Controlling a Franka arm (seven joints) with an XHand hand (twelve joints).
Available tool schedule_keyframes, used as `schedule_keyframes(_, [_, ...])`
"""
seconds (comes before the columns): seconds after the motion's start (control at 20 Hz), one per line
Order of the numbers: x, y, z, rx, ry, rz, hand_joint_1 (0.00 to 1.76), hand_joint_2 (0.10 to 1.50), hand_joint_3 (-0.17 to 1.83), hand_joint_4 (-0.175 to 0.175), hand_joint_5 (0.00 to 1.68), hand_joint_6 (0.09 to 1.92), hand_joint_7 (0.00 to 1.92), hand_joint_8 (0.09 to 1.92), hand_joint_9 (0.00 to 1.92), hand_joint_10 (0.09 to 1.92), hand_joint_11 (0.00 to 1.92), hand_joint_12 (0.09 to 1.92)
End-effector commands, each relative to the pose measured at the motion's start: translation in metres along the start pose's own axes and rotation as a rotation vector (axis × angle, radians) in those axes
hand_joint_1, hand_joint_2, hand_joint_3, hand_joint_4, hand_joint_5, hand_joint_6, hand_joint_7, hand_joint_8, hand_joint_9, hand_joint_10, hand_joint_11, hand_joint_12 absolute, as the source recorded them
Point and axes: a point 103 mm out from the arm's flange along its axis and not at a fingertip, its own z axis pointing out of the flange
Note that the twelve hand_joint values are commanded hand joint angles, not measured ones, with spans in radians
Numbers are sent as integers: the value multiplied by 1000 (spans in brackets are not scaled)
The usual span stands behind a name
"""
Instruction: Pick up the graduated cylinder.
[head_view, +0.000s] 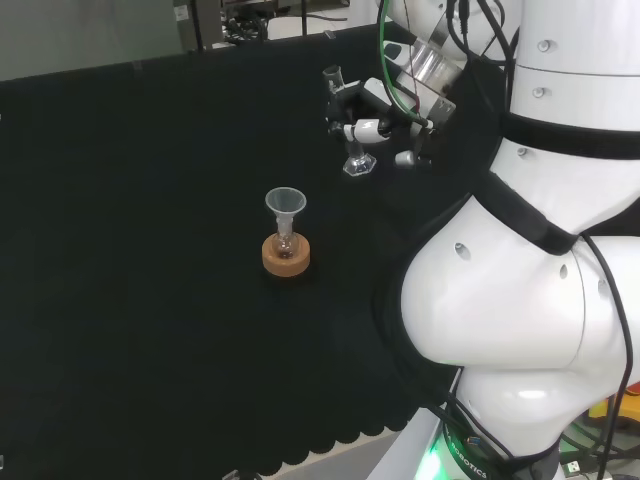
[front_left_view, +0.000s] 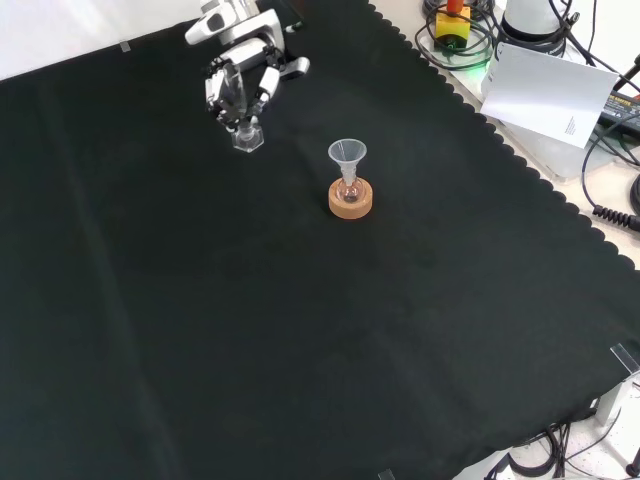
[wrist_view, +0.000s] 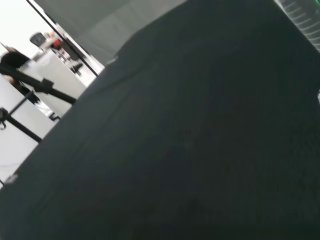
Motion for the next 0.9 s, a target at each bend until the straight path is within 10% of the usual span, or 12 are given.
schedule_keyframes(0.05, [29,-41,-8,89,-98,32,1230,1184,-1,-175,832,1207,866,1206,1257,246,1066,880])
schedule_keyframes(0.9, [82,-109,-7,324,-309,8,1237,1170,-2,-175,862,1167,894,1164,1270,250,1086,869])
